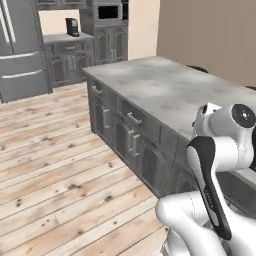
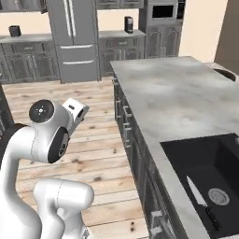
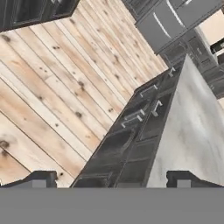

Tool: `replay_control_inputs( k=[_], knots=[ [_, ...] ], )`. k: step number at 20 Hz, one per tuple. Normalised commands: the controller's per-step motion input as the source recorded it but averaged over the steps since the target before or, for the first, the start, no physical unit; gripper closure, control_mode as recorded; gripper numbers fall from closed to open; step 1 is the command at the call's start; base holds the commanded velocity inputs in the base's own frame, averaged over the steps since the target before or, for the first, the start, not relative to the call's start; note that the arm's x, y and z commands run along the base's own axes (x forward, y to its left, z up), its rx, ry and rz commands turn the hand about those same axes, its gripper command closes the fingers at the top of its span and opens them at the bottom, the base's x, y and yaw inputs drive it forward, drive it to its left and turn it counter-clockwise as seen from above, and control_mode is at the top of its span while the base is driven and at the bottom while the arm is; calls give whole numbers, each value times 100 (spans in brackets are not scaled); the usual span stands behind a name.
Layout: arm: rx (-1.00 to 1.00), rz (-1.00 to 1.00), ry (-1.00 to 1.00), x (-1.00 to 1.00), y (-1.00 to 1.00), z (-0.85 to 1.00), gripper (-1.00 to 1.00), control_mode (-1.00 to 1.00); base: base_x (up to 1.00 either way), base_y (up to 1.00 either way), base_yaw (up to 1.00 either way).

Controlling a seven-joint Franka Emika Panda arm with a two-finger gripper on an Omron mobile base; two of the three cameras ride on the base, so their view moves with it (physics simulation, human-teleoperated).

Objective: Move the cutting board and knife to the sink. Then move spray from the cabinet to the counter.

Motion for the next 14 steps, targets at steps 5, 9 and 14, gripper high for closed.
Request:
replay_control_inputs(
  k=[5,9,14],
  knots=[
    [0,0,0,0,0,0,-100,100,17,5,91],
    [0,0,0,0,0,0,-100,100,100,37,29],
    [0,0,0,0,0,0,-100,100,100,18,17]
  ],
)
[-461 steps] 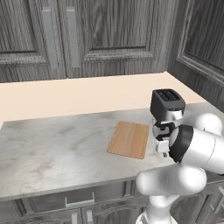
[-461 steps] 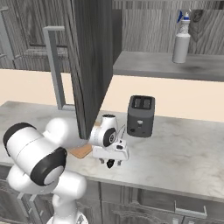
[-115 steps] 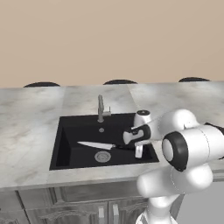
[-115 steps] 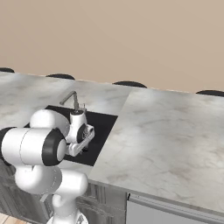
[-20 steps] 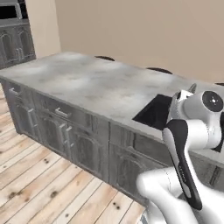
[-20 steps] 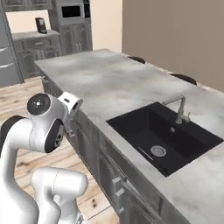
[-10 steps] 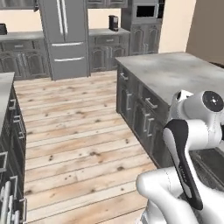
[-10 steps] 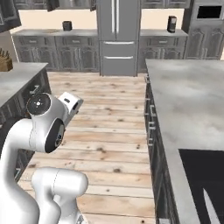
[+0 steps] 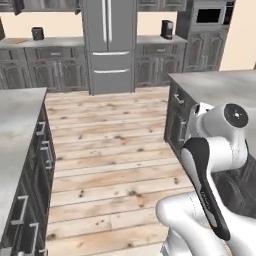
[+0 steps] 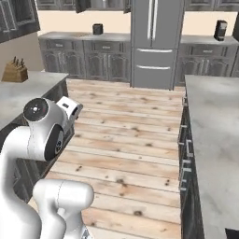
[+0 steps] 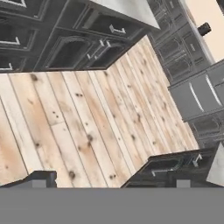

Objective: Move the cutting board and knife to the sink. Then move spray from the cabinet to the counter.

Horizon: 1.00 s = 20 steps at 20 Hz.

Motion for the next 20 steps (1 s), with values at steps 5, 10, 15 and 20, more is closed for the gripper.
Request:
replay_control_inputs(
  k=[5,10,15,20],
  knots=[
    [0,0,0,0,0,0,-100,100,100,2,19],
    [0,0,0,0,0,0,-100,100,100,0,14],
    [0,0,0,0,0,0,-100,100,100,-1,10],
    [0,0,0,0,0,0,-100,100,100,0,17]
  ],
)
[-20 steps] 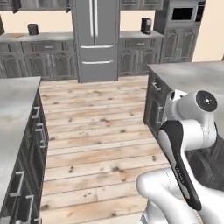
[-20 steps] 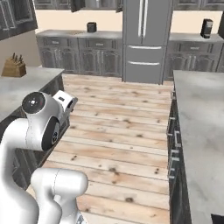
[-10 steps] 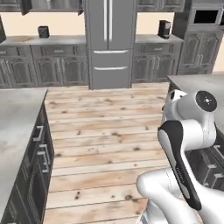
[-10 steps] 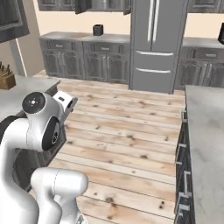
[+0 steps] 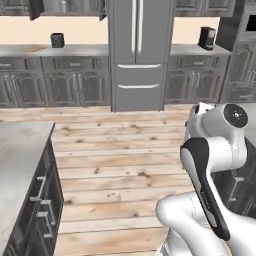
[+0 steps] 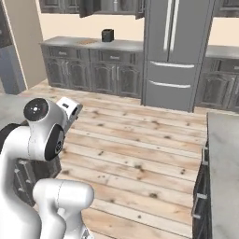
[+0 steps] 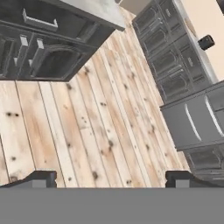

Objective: Move the cutting board and knife to the sink. Then move spray from the cabinet to the counter.

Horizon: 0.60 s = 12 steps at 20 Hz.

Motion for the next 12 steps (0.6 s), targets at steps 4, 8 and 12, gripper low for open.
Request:
replay_control_inputs(
  k=[4,8,12],
  knots=[
    [0,0,0,0,0,0,-100,100,100,0,19],
    [0,0,0,0,0,0,-100,100,100,-4,13],
    [0,0,0,0,0,0,-100,100,100,-16,9]
  ],
)
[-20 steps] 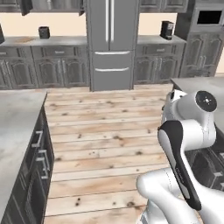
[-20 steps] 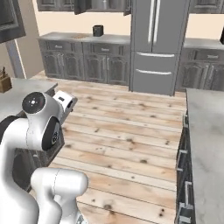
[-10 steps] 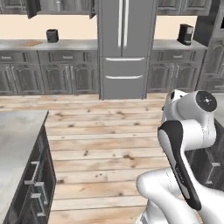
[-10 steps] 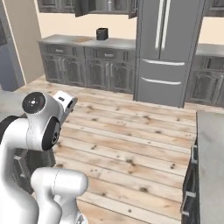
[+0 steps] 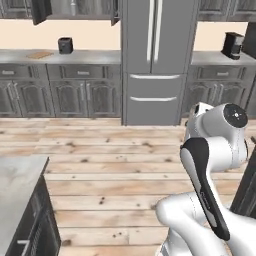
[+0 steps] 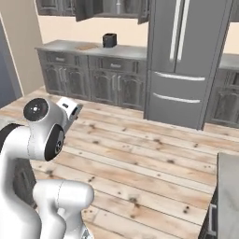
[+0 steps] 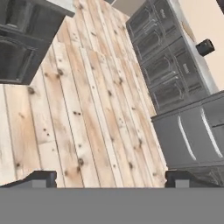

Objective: Move the cutting board and knife to the sink. Then move spray from the cabinet to the counter.

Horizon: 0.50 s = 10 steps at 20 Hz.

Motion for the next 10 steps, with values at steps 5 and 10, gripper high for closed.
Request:
replay_control_inputs(
  k=[5,10],
  knots=[
    [0,0,0,0,0,0,-100,100,100,-18,10],
    [0,0,0,0,0,0,-100,100,100,-16,7]
  ],
)
